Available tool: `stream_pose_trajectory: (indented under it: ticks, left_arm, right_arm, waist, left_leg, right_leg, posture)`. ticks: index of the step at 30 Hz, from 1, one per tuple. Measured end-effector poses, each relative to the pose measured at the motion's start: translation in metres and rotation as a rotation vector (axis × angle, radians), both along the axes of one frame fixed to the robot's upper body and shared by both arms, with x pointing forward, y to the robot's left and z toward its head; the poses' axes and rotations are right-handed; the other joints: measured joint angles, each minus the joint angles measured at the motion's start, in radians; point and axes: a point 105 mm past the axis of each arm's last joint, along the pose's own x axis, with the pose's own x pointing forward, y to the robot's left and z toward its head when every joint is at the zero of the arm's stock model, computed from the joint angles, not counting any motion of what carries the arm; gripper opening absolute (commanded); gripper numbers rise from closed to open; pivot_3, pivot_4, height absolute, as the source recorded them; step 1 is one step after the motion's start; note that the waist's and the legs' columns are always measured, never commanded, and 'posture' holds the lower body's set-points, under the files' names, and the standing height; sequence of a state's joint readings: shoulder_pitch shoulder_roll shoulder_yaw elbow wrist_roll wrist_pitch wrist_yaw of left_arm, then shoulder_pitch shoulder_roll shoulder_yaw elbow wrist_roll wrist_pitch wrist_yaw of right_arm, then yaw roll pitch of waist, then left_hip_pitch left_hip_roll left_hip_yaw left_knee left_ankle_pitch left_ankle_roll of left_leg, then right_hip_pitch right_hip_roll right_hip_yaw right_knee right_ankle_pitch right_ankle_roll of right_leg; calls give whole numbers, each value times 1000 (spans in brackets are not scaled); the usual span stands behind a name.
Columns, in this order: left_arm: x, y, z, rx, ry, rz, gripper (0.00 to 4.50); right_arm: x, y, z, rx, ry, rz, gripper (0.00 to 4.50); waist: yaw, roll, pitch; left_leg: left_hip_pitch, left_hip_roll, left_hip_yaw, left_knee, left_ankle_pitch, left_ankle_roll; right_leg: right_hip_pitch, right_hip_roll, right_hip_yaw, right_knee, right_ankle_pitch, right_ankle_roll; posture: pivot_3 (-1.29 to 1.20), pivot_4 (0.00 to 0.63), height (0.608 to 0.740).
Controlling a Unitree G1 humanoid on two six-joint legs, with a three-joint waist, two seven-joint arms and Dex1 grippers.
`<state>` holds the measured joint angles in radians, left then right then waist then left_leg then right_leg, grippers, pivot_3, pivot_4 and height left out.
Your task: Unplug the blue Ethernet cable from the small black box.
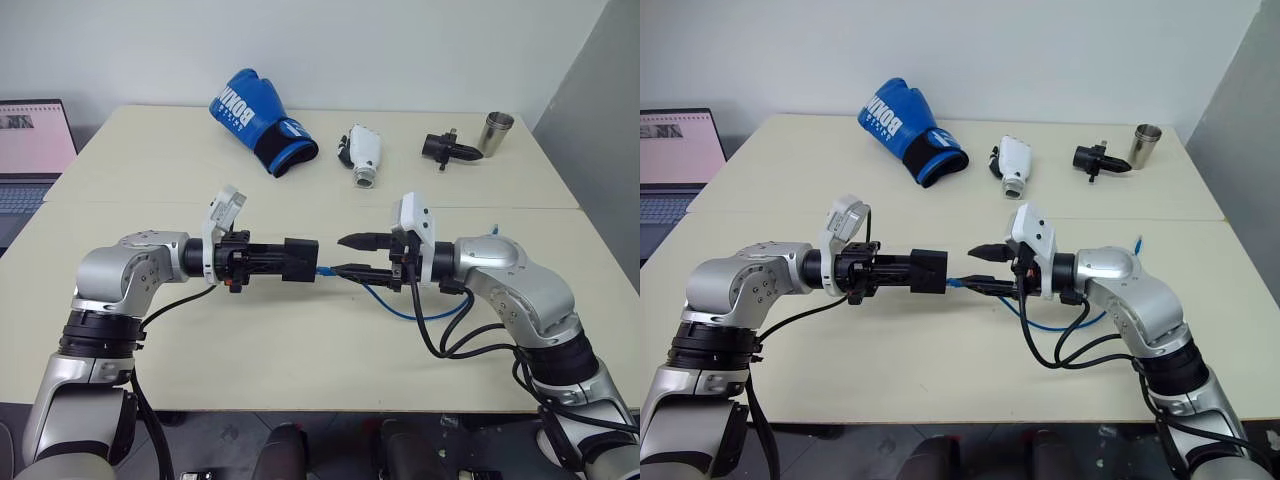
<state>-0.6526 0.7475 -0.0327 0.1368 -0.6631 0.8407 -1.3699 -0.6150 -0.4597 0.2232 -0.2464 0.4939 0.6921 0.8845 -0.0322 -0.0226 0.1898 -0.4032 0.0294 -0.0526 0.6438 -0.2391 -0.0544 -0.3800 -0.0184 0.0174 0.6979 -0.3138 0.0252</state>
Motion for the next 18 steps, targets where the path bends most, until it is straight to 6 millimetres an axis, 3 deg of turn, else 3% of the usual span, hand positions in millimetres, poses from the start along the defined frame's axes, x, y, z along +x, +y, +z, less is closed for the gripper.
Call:
stream_pose_trajectory:
  ticks: [8,18]
  left_arm:
    - [-1,-3,9,-1,-28,-25,801]
    - [-1,-3,9,-1,-30,-25,801]
  right_arm:
    - [-3,10,-8,32,226,61,2525]
    - [0,13,-4,85,316,70,2525]
  waist:
    - [-1,0,0]
    - [-1,0,0]
  left_leg:
    - [0,0,0,0,0,0]
    - [0,0,0,0,0,0]
  right_leg:
    - [0,0,0,0,0,0]
    - [0,0,0,0,0,0]
  posture:
    - [0,150,740]
    - [0,150,740]
